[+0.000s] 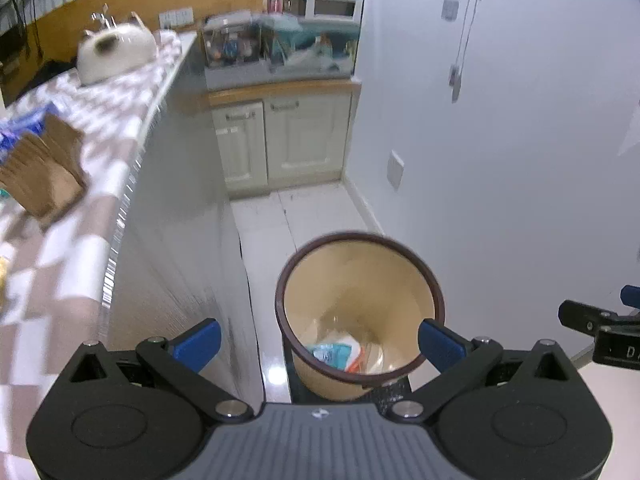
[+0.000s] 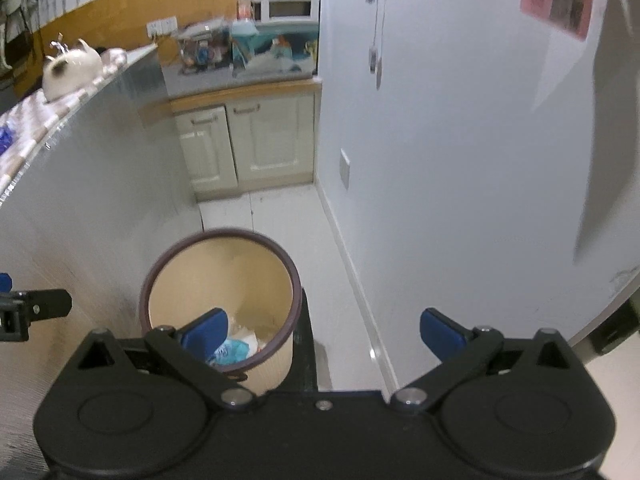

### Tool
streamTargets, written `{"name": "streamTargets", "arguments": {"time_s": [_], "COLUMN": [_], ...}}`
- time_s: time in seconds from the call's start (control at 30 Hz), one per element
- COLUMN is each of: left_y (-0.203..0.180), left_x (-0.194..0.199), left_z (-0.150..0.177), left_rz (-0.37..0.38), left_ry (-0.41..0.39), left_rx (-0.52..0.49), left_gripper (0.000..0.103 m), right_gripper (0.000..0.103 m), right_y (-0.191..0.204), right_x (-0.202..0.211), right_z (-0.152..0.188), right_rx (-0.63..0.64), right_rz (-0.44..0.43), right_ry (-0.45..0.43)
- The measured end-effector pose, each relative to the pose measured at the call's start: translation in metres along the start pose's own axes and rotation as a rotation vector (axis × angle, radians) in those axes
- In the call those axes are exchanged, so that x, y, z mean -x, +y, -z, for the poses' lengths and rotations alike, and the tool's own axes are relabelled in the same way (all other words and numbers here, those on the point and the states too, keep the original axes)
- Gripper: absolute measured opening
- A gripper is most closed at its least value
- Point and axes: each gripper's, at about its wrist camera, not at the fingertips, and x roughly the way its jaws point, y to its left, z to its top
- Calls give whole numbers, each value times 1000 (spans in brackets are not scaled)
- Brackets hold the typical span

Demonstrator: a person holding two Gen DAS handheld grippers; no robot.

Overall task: Collect trash
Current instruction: 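Raise both tools from the wastebasket back toward the table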

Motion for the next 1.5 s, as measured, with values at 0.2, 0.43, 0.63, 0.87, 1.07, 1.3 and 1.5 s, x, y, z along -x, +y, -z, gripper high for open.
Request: {"name": "streamTargets", "arguments": {"time_s": [0.2, 0.43, 0.63, 0.87, 1.07, 1.3, 1.5], "left_y": [4, 14, 36, 77, 113, 155, 191], "left_x": [34, 70, 96, 117, 132, 147, 148], "left_z": [-5, -9, -12, -13, -11, -5, 4], "left_rz": [-24, -6, -17, -49, -82, -126, -156], "left_ry": [-84, -166, -229, -270, -299, -322, -304], "left_rx": [-12, -16, 3, 47, 77, 95, 105], "left_gripper": [103, 103, 103, 103, 103, 103, 103], "right_gripper": [103, 103, 103, 103, 103, 103, 103], "right_y": [7, 24, 44, 72, 100, 140, 177], "right_x": [35, 69, 89, 96, 105, 108, 103], "right_z": [-5, -14, -22, -31, -38, -51, -58], "right_rx": [19, 36, 60, 84, 97, 131, 172], "right_rz": [-11, -29, -51, -70, -116, -183, -264], "right_ry": [-67, -148, -203, -236, -265, -288, -288]}}
